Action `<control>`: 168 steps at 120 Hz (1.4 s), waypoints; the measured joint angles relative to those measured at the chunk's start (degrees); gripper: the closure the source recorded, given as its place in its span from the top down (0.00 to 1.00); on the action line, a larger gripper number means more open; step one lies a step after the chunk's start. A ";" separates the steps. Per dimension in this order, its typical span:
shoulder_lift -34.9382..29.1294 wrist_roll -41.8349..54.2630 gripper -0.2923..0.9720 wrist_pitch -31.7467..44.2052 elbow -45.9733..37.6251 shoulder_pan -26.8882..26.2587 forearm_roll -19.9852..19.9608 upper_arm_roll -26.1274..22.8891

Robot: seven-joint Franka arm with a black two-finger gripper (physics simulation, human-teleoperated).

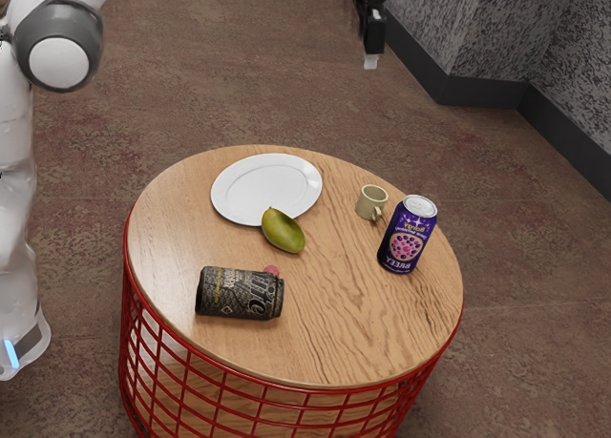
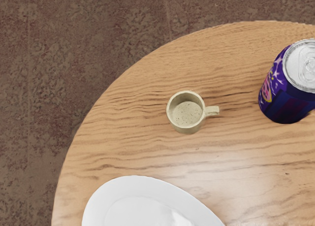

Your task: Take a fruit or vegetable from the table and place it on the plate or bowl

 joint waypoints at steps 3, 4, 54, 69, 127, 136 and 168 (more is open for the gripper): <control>1.03 0.17 0.77 0.03 -0.36 -4.13 0.13 -0.14; 1.31 0.23 0.77 0.04 -0.46 -5.33 0.17 -0.18; 0.78 -0.27 0.77 -1.97 -0.07 -15.50 5.30 -0.96; 0.75 -1.79 0.77 -3.36 -0.08 -17.64 7.23 -1.47; 1.07 27.13 0.77 5.27 -21.20 -6.33 5.24 -0.83; -2.77 30.65 0.77 7.73 -28.14 -6.41 3.84 -0.12; -9.22 37.99 0.77 12.55 -38.67 -4.16 1.36 0.19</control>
